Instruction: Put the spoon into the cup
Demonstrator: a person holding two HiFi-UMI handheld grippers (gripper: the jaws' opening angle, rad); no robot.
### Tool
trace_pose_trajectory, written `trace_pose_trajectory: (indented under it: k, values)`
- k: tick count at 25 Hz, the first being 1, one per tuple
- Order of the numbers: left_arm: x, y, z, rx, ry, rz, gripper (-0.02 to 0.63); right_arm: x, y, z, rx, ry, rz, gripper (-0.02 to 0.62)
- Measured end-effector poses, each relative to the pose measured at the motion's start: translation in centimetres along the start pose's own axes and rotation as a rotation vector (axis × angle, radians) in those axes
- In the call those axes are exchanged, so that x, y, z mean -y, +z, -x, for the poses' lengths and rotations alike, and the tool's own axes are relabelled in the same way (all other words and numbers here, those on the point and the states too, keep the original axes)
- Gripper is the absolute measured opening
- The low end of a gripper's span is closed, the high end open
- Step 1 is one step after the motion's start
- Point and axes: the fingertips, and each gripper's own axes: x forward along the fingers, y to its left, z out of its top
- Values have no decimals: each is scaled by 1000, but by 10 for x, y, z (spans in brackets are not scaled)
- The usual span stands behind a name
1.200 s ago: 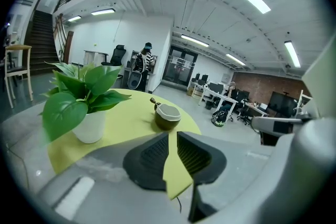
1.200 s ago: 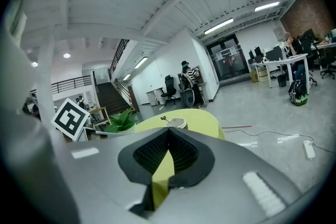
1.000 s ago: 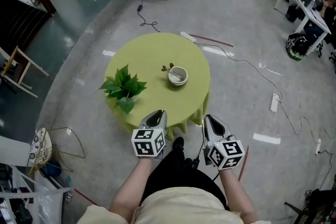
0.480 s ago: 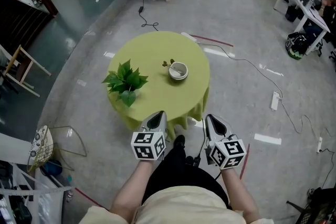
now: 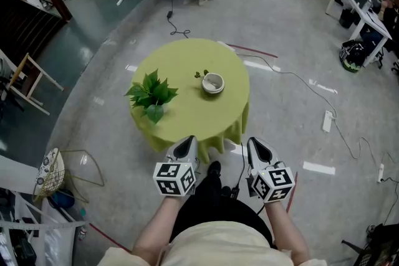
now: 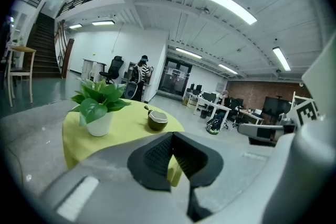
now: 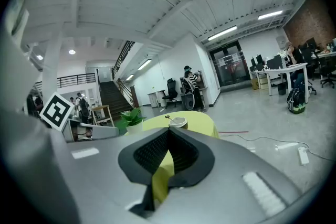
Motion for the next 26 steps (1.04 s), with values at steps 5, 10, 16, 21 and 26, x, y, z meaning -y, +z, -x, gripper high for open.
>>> trace_pose_trajectory:
  k: [5, 10, 16, 21, 26]
  values:
    - [5, 3, 10, 21, 0, 1, 2, -2, 0, 6, 6, 9, 4, -2]
    - [9, 3, 17, 34, 0, 4, 2, -2, 0, 13, 12, 10, 9, -2]
    - [10, 1, 19, 37, 2, -10, 2, 0, 2, 17, 22, 14, 11, -2]
    - [11, 3, 19, 42, -1, -14, 2, 1, 4, 21, 32, 12, 9, -2]
    - [12, 8, 21, 51, -9, -12, 2, 2, 5, 25, 35, 10, 1, -2]
